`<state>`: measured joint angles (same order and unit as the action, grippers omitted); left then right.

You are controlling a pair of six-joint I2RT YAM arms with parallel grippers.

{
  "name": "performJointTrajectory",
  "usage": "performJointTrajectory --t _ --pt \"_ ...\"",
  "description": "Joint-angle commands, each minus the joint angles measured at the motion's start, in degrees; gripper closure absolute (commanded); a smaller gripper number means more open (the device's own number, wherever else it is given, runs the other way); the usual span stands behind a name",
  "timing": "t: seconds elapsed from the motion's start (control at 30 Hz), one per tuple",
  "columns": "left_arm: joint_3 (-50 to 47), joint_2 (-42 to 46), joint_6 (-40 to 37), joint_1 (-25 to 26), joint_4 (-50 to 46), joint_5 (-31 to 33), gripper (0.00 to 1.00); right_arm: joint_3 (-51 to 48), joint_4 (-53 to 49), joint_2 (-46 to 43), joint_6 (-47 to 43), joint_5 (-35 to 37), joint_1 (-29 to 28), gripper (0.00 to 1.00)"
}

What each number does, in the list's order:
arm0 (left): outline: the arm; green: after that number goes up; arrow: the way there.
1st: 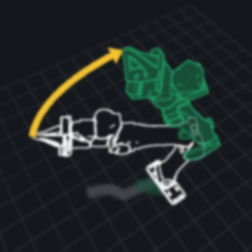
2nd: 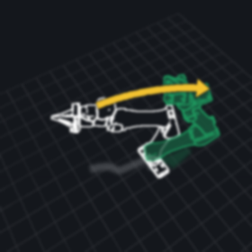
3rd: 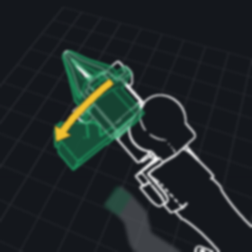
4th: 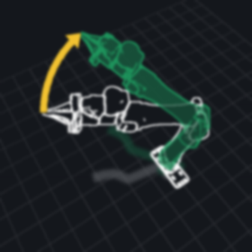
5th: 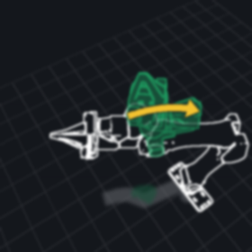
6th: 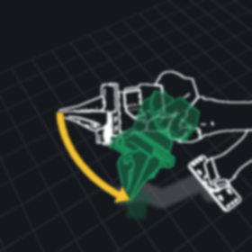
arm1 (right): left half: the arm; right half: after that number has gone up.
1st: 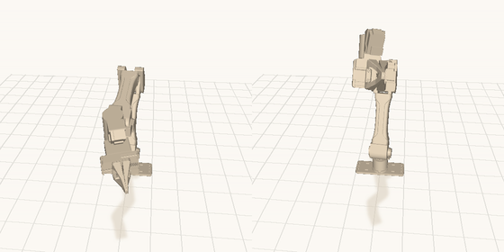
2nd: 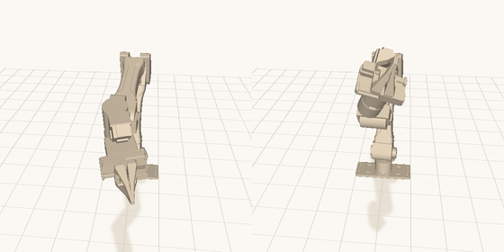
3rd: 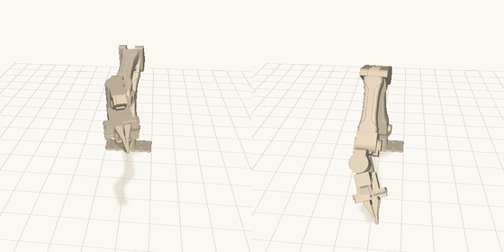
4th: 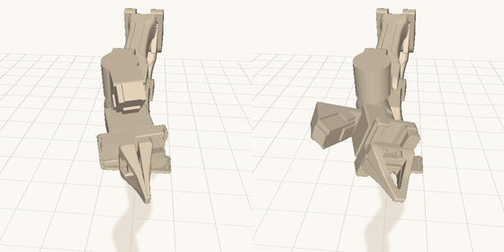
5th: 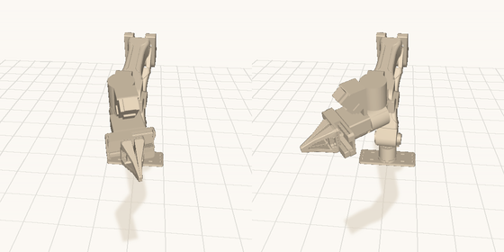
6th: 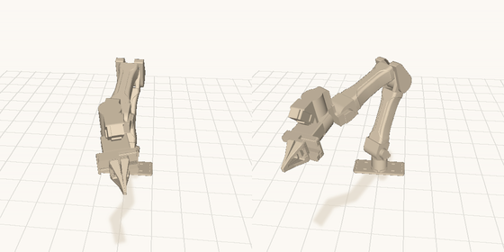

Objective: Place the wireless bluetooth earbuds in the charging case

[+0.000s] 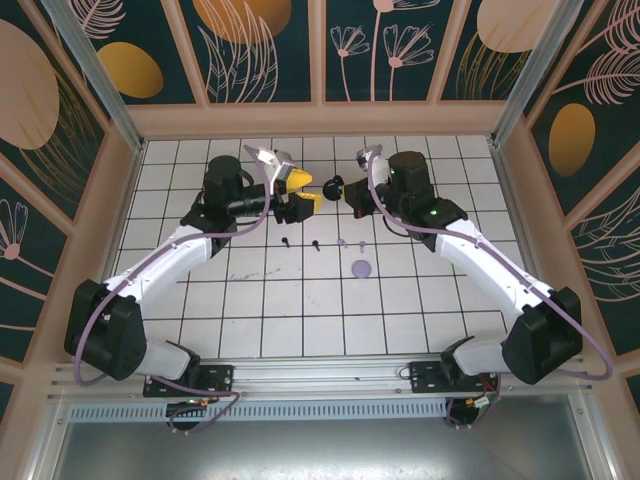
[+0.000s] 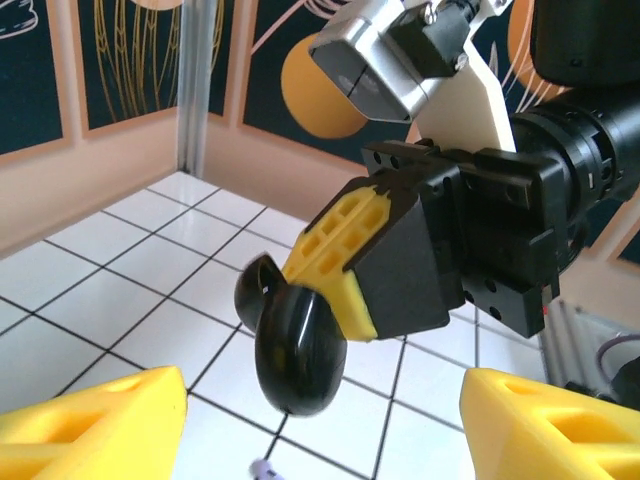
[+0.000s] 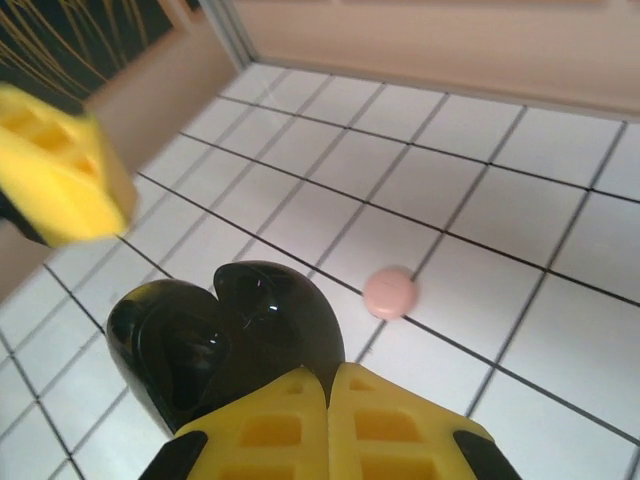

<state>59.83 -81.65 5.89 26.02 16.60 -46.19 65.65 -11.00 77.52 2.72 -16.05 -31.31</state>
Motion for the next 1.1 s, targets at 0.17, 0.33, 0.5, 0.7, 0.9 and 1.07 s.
performJointTrajectory --t 0.17,0.33,0.5,0.7,0.9,1.07 --pt "10.1 -5.7 -16.6 -0.3 -26.0 -1.2 0.26 4.6 -9.7 3.2 -12.8 14.8 -5.3 1.00" --pt "13.8 -9.2 -20.8 -0.3 -33.2 -1.9 0.29 5.7 -11.6 3.9 -14.6 16.5 -6.5 1.00" --pt "16.0 -11.3 -22.5 -0.3 -36.4 -4.0 0.36 6.6 -12.9 4.3 -15.8 16.4 -7.0 1.00" --pt "19.4 -14.4 -23.9 -0.3 -40.1 -7.1 0.40 7.7 -13.9 5.1 -16.2 14.2 -7.6 1.00" --pt "21.2 -16.2 -24.3 -0.3 -41.1 -9.4 0.45 8.5 -13.9 6.0 -16.2 13.6 -8.5 1.00" --pt "22.4 -18.2 -25.3 -0.3 -42.3 -10.4 0.49 8.8 -13.4 6.0 -16.1 13.2 -8.5 1.00"
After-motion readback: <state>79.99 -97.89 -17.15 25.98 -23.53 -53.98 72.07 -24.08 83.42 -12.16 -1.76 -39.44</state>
